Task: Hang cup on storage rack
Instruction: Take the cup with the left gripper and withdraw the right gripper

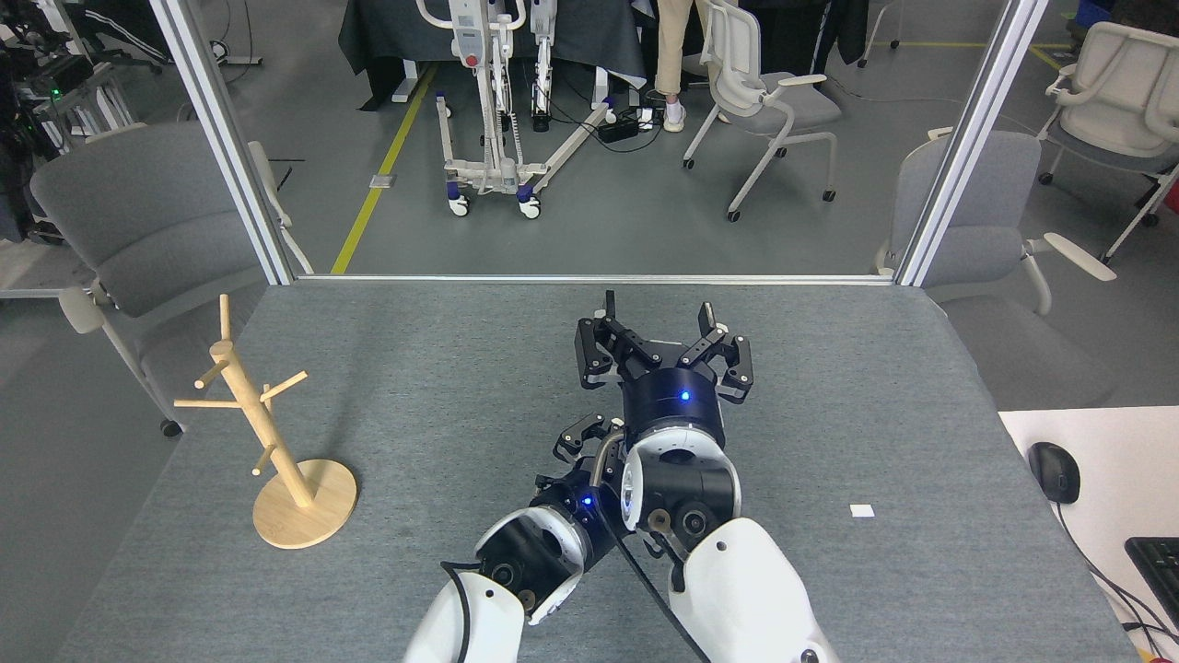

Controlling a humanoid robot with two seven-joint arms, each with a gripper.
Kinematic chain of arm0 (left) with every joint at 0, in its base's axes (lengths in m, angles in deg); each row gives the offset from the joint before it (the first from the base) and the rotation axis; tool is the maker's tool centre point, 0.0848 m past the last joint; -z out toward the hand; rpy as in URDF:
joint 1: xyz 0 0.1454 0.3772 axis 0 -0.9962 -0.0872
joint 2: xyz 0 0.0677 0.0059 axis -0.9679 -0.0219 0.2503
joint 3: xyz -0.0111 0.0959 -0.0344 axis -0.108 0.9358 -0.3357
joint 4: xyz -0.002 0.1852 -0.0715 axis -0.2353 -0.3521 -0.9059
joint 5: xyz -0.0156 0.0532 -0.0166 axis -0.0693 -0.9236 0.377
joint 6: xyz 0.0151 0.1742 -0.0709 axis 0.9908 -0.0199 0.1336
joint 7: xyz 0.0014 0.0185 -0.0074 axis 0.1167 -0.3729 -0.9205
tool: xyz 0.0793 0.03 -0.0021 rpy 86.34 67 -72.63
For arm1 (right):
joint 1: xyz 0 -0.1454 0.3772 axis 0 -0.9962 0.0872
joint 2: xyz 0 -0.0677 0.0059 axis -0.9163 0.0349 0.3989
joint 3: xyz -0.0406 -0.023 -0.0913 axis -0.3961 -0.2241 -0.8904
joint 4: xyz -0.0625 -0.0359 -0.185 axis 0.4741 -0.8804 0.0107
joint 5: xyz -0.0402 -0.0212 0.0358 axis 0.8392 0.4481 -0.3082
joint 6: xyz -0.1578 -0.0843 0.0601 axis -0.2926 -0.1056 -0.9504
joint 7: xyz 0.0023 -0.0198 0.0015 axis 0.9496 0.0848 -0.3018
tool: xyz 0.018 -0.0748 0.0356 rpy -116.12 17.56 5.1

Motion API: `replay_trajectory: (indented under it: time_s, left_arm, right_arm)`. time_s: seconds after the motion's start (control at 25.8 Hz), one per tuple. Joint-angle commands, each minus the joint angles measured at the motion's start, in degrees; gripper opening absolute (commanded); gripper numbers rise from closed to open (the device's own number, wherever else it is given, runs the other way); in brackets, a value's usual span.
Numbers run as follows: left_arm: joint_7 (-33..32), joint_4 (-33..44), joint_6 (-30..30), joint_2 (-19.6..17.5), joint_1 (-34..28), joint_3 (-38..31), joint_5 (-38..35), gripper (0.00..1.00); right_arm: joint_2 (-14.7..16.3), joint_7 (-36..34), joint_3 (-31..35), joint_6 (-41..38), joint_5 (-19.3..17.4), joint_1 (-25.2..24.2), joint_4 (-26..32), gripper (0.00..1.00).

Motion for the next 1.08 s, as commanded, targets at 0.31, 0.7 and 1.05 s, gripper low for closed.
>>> replay_trajectory:
  time_s: [0.31, 0.7, 1.05]
  left_arm:
    - [2.85, 2.04, 0.53, -1.13, -9.51, -0.57, -0.53, 0.0]
    - [13.92, 14.43, 0.97, -12.56, -26.39, -14.54, -0.62, 0.0]
    - [21.48, 16.37, 0.27, -16.07, -32.45, -38.45, -0.53, 0.0]
  right_arm:
    - [3.69, -30.88, 30.7, -25.74, -9.66, -7.71, -5.02, 1.0]
    - [8.0, -30.88, 43.36, -48.5, -1.92, -23.79, -11.7, 1.0]
    - [6.33, -30.88, 43.09, -51.76, 1.95, -24.94, -11.52, 1.0]
